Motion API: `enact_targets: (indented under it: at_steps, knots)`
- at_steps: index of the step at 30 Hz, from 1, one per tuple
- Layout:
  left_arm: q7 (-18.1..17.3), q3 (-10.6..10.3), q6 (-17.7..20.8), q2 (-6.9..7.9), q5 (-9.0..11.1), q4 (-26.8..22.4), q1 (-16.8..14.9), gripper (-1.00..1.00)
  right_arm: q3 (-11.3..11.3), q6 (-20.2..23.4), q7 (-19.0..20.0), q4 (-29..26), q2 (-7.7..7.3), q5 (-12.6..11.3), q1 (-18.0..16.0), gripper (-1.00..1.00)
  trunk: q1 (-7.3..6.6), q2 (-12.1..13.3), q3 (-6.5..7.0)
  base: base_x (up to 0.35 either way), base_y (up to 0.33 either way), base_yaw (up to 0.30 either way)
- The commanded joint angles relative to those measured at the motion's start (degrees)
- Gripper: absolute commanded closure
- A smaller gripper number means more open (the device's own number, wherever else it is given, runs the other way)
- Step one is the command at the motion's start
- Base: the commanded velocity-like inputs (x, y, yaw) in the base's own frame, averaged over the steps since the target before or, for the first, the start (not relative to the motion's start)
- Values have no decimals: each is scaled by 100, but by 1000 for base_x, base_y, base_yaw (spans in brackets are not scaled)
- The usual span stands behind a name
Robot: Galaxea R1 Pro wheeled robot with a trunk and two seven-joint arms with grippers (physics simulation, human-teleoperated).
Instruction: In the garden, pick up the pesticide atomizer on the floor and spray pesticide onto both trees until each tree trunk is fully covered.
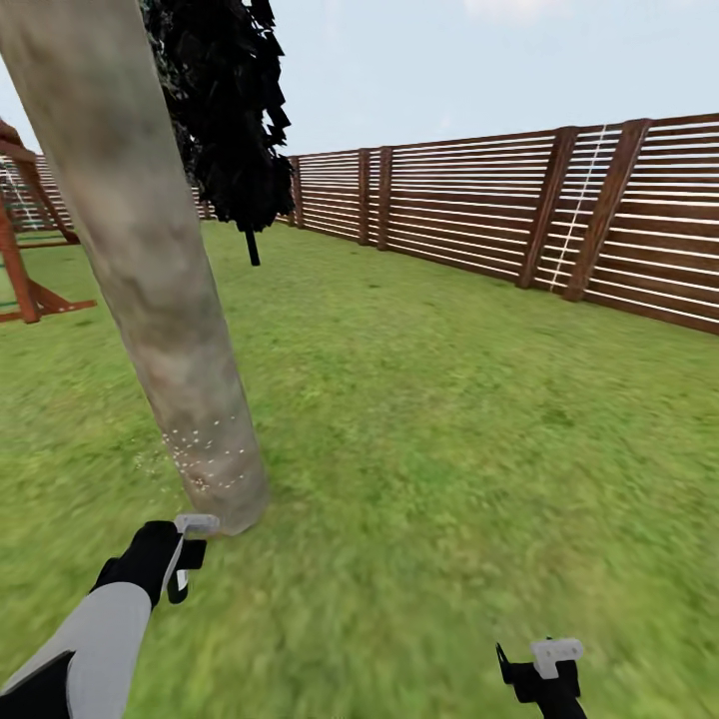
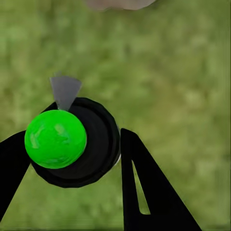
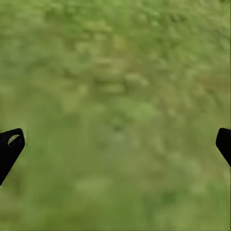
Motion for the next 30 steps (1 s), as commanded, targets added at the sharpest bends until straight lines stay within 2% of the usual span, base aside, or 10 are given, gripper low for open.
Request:
enact_targets:
  at_steps: [1, 4, 18, 30]
  knots:
    - [-50, 37, 10, -20, -65, -11, -6, 100, -48, -22, 48, -1, 1, 7, -2, -100, -1, -2, -5, 15, -74, 277]
    - [-50, 37, 4, -59, -60, 2, -6, 100, -48, -22, 48, -1, -1, 7, 1, -100, -1, -2, -5, 69, -211, 163]
    - [-50, 37, 4, -100, -59, -1, -6, 100, -48, -22, 48, -1, 0, 7, -2, -100, -1, -2, -5, 89, -264, 16]
    - [-50, 37, 4, -109, -59, 4, -6, 100, -48, -22, 48, -1, 2, 7, -1, -100, -1, -2, -5, 110, -269, 269]
